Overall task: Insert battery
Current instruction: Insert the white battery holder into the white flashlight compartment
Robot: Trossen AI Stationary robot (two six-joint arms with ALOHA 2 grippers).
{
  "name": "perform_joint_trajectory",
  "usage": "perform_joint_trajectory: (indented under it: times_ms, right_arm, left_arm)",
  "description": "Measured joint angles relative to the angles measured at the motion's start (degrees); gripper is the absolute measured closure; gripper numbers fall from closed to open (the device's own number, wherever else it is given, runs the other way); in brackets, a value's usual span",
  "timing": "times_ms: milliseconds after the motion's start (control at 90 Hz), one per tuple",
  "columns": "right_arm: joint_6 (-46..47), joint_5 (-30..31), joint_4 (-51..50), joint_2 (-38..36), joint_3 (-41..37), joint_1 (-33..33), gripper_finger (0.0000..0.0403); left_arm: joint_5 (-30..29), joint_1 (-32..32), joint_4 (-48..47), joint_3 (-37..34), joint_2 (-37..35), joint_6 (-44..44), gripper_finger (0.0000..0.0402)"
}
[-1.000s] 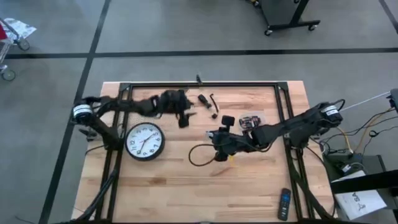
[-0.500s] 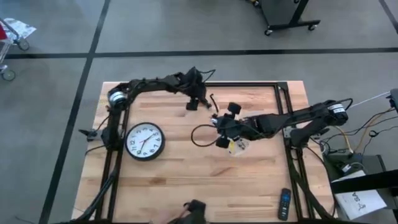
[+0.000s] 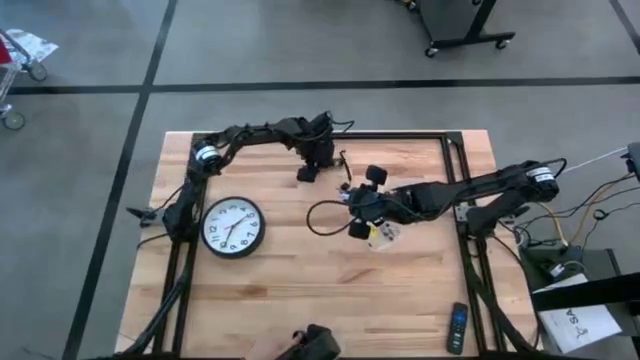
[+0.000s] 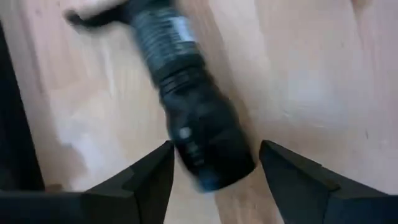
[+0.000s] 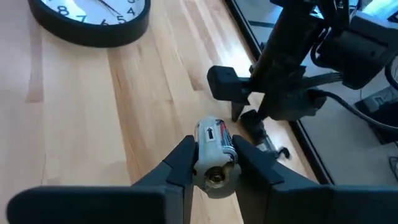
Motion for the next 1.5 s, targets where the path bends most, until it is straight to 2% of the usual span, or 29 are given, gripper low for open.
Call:
perform_joint_trajectory:
  times_ms: [133, 311, 456, 611, 767, 933, 1156, 1378, 1500]
  right_arm:
    - [0.04, 0.00, 0.10, 0.00, -0.03, 0.00, 0.0332]
    - [0.01, 0.01, 0.08, 0.00, -0.10, 0.00, 0.0331]
    - [-0.90, 0.02, 0.11, 0.00, -0.10, 0.00, 0.0342]
    - [-0.96, 0.17, 0.12, 0.02, -0.10, -0.10, 0.0331]
    - [-0.75, 0.20, -0.21, 0.04, -0.12, -0.15, 0.0334]
    - [0.09, 0.23, -1.73, 0.04, -0.15, -0.30, 0.0343]
    - [2.26, 0.24, -4.37, 0.04, -0.21, -1.83, 0.0333]
    - [3.15, 0.15, -8.67, 0.04, -0.27, -4.27, 0.0344]
    - [4.02, -0.09, -11.94, 0.07, -0.29, -7.14, 0.0333]
  left_arm:
    - [2.63, -0.23, 0.96, -0.86, -0.10, -4.15, 0.0207]
    - [4.93, -0.67, 4.68, -1.00, 0.01, -14.13, 0.0212]
    - [6.07, -0.88, 3.94, -1.24, 0.01, -19.22, 0.0191]
    - [6.15, -1.62, 3.24, -1.71, -0.08, -26.82, 0.0159]
    - [5.61, -2.09, 6.09, -3.37, -0.32, -30.88, 0.0138]
    - [5.00, -2.23, 8.78, -5.11, -0.87, -31.82, 0.0134]
    - [4.72, -2.22, 8.63, -5.48, -2.24, -29.84, 0.0154]
    - [13.25, -2.41, 9.22, -7.56, -7.59, -28.92, 0.0181]
    - [14.42, -3.06, 11.65, -11.92, -11.58, -29.01, 0.0195]
